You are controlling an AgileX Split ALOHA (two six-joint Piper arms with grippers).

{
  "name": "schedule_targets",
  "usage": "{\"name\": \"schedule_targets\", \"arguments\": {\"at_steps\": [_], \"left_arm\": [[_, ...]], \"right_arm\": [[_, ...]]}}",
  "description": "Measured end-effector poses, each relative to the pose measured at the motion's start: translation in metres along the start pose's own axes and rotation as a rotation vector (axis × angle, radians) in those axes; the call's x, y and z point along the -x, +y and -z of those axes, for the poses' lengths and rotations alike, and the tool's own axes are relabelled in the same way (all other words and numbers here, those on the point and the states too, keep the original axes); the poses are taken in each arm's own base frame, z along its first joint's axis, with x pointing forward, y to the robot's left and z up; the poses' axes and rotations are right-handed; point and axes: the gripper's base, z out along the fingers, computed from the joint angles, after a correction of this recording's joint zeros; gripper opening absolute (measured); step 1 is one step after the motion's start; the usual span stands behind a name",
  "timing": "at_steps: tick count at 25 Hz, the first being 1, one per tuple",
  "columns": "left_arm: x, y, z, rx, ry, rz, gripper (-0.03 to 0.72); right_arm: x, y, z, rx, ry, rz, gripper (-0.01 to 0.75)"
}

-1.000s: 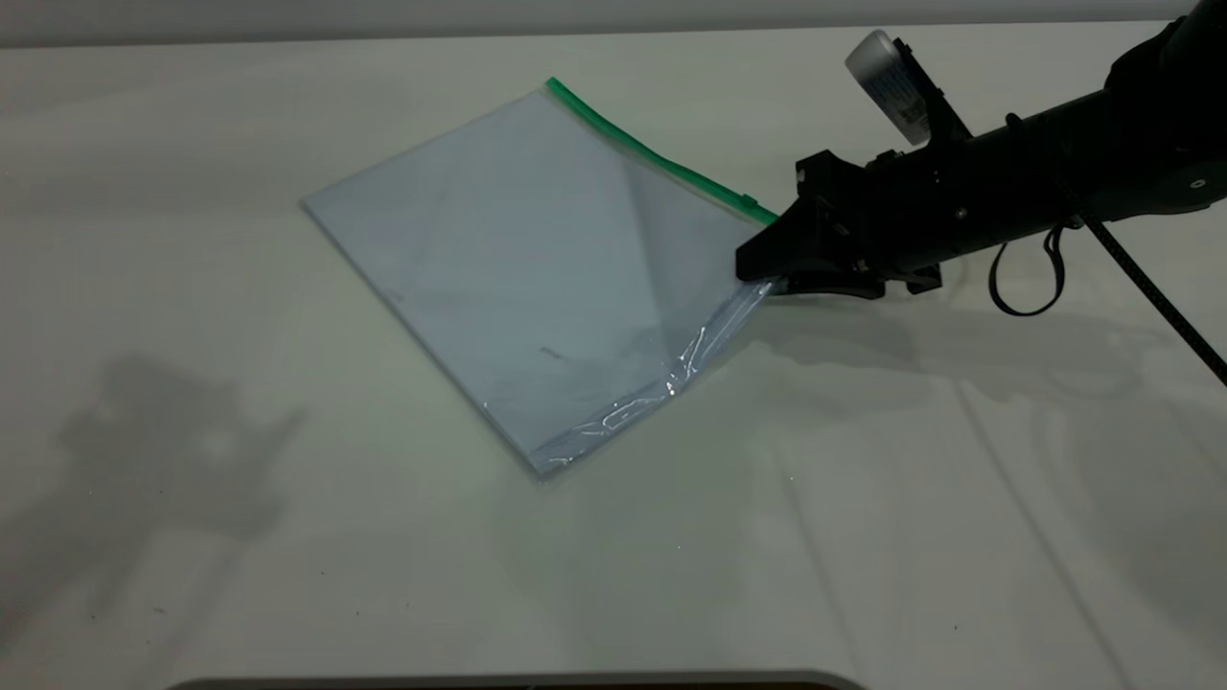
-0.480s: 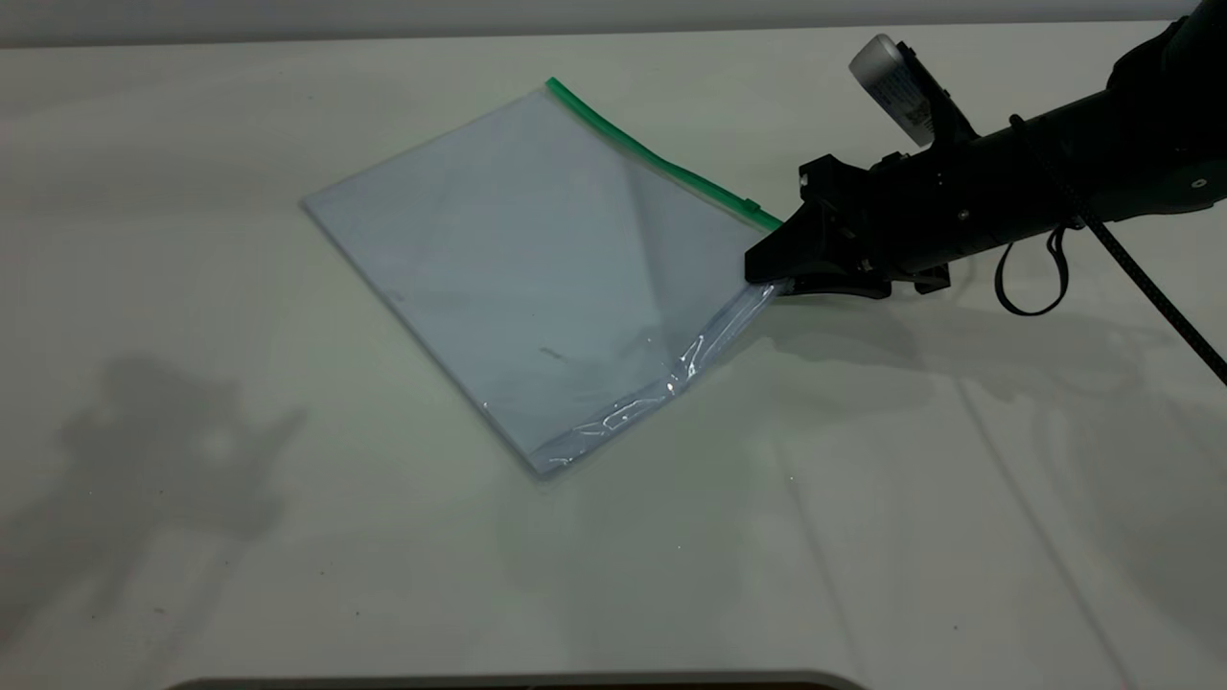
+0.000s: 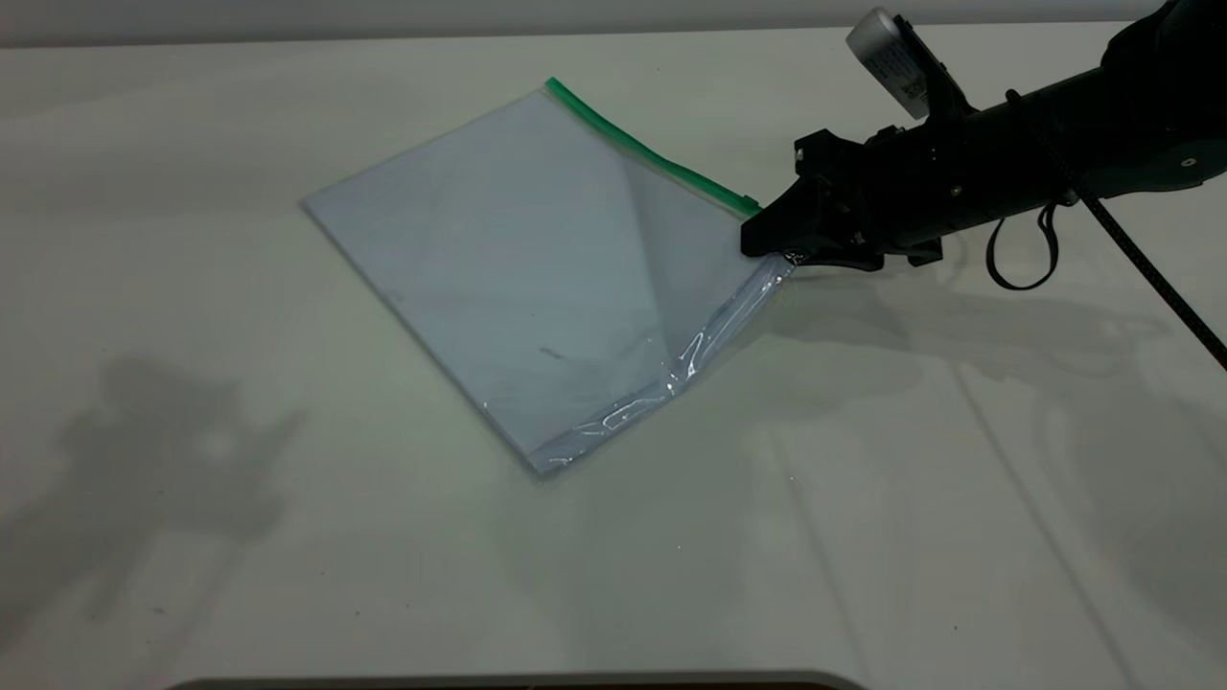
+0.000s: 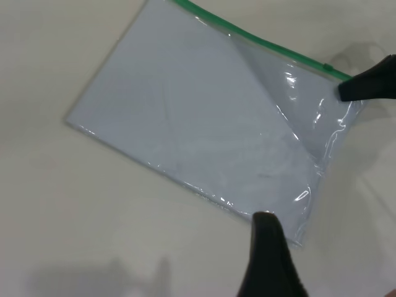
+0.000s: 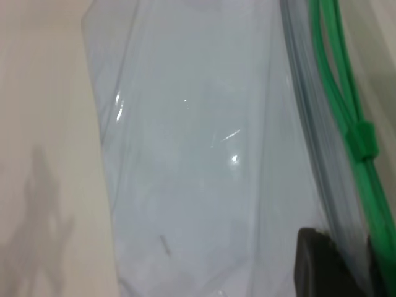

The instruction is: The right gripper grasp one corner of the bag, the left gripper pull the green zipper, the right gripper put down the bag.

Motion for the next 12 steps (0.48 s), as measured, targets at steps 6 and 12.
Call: {"name": "schedule_targets", "arguments": {"at_steps": [6,12], "left_arm": [[-0.0001,-0.0001,0.0000,-0.001,0.001,0.000,0.565],[-0.0002,-0.0002,0.0000,-0.003,0.003,0.000,0.565]], "right_arm": [[-0.0049,0.0044,0.0004,0.051,0.054,0.026,0.225],[-0.0066,0.0041,0.0005,0.047,0.074,0.041,0.232]]}}
